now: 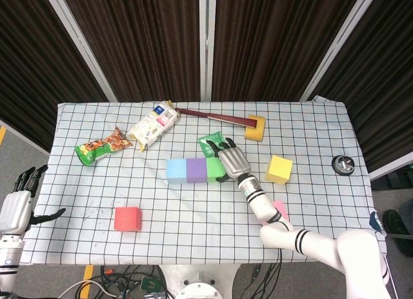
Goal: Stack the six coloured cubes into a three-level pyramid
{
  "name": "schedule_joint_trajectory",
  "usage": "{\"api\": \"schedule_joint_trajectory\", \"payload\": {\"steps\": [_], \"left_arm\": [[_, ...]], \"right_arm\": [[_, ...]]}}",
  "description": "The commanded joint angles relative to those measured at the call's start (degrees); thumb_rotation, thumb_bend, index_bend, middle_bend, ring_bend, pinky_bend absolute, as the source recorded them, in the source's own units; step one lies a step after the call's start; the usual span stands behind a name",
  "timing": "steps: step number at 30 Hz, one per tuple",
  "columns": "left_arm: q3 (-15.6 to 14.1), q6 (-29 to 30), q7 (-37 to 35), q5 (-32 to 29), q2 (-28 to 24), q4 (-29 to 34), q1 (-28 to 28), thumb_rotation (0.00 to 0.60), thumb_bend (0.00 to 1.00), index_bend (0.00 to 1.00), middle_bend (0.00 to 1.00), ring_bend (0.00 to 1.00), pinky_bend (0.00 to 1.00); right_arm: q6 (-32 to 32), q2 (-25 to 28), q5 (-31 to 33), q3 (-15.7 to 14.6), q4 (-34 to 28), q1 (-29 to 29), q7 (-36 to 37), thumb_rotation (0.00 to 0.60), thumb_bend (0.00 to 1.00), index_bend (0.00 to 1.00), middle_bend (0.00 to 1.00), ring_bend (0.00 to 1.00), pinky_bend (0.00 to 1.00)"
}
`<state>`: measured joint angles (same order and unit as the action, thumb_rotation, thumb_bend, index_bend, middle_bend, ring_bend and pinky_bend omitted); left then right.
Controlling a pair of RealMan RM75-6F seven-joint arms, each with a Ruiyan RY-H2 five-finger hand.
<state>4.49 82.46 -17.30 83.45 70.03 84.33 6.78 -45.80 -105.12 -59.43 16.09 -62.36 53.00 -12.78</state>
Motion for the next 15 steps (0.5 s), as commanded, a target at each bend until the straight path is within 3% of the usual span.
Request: {"api": "schedule_joint_trajectory", "payload": {"steps": [1,9,11,15], "left_arm": [[-0.06,-0.07,-0.02,0.08,0.03,-0.01,0.05,0.600,0.00,0.05,0.11,0.00,0.04],[0.03,-0.39,-0.24,-0.07,-0.23,0.00,0.26,0.600,0.00,0.05,0.11,0.00,0.04],[0.03,-0.44,-0.30,-0.06,-0.26,0.01,0.30,0.600,0.00,0.05,0.11,0.00,0.04],[0.05,-0.48,-0.37,-0.13,-0.21,0.02,0.35,0.600,0.00,0.05,0.11,0.00,0.04]], "right_arm": [[0.01,-0.09,0.02,-0.06,0.09,-0.01,-0.07,0.600,0.17,0.00,0.62,0.15,0.00],[0.96,-0.26,0.42,-0.19,0.32,0.14,-0.07,0.600,0.15,0.00,0.59,0.14,0.00],[1.73,0.19,0.50,-0.31,-0.06,0.16,0.17,0.600,0.09,0.00,0.51,0.13,0.00],[3.13,1.50,0.15,-0.46,-1.40,0.06,1.59,0.600,0.00,0.00,0.27,0.01,0.00]]}}
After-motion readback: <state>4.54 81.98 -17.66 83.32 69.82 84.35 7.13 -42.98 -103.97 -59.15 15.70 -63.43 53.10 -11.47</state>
